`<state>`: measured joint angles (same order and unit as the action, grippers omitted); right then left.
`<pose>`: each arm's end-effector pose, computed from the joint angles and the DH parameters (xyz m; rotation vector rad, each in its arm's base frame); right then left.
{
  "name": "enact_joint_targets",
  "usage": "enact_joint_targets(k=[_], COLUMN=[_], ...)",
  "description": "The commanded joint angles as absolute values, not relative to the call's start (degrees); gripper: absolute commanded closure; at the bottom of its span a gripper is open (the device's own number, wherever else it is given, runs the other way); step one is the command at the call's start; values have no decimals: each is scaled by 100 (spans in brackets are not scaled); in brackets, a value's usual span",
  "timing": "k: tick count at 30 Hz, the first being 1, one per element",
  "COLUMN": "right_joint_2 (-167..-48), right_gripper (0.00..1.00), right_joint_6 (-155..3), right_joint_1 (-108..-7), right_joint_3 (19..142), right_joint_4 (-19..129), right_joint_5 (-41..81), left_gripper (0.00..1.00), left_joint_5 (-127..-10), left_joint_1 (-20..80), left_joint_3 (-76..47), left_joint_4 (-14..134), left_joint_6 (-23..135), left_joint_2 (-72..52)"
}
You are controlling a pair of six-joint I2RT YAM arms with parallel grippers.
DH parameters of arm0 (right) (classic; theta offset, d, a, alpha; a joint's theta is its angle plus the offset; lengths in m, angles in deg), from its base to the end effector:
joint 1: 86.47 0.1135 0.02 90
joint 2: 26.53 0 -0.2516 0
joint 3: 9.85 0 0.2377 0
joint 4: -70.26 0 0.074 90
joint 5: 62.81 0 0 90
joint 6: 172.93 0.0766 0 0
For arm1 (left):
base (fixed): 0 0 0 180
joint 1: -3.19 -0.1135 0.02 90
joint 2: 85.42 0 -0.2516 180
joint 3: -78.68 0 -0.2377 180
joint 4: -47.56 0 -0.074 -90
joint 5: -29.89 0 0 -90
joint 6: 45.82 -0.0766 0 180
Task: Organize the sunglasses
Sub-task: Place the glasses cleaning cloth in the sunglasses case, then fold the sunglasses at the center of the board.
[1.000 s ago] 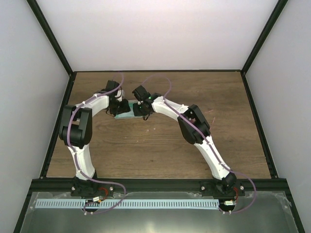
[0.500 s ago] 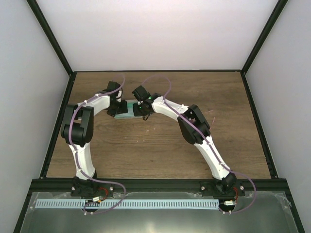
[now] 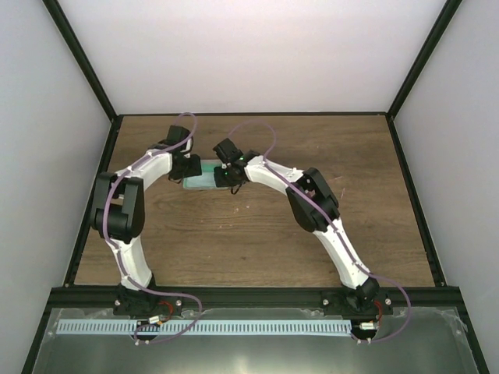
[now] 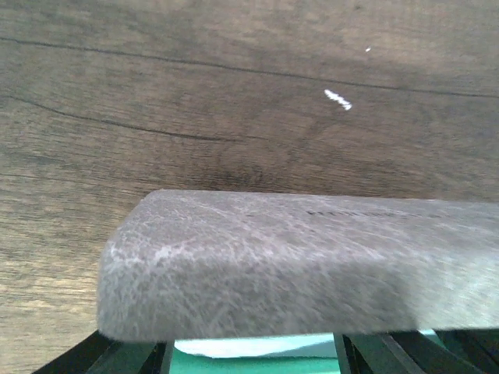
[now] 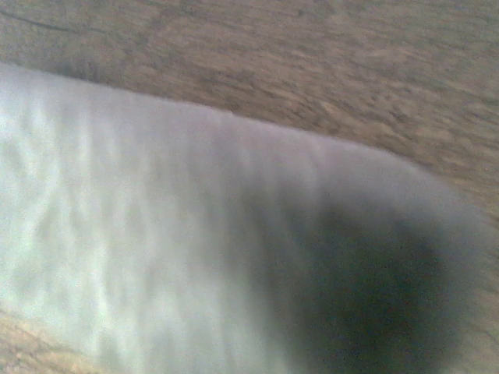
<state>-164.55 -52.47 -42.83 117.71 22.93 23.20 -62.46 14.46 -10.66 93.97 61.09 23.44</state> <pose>0.3733 0.3634 0.1114 -0.3346 2.6616 0.5412 0.3835 -0.0796 0.1414 -0.1210 2.7118 -0.2029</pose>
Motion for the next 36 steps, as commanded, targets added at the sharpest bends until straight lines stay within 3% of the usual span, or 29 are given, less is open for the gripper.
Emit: enact_joint_targets(k=[1,8,15,19,21,24,27,29,32,36], right_joint_2=[-15687,-14796,-13329,-12028,-11406,-10585,-9998,-9803,-9788,-9943], right_gripper=[99,99,98,75,69,60,43,42,51,54], right_joint_6=[-5400,-5414,-4835,-4131,-3743,-3309,-2933,-2817,-2805,-2986], right_joint_1=[-4296,-4322,-4635,-5232,-5629,-6183,-6717,-7036,-7366,-7551], right_joint_3=[11395,10690,9015,7781,6977,6044,5401,5134,4948,4969], right_joint_4=[2607,2997,3162,2747,2492,2369,2230,2128,1970,1775], right_joint_5=[2612,3012,3817,4467,4814,4655,4290,4068,3839,3845], left_gripper=[43,37,34,28,22,9,0,0,1,8], left_joint_5=[-6414,-6687,-7055,-7050,-6957,-6773,-6830,-6877,-6927,-6667], left_joint_1=[1435,1443,1599,2112,2466,3038,3463,3696,3946,4292], left_joint_3=[-1107,-1406,-1978,-1974,-1868,-1567,-1176,-887,-510,-4], left_joint_4=[9281,9371,9251,9163,9096,9094,9120,9138,9224,9591], left_joint_6=[6172,6098,6040,6061,6061,6024,6062,6150,6285,6363], left_joint_2=[1998,1554,717,403,501,888,1328,1586,1962,2446])
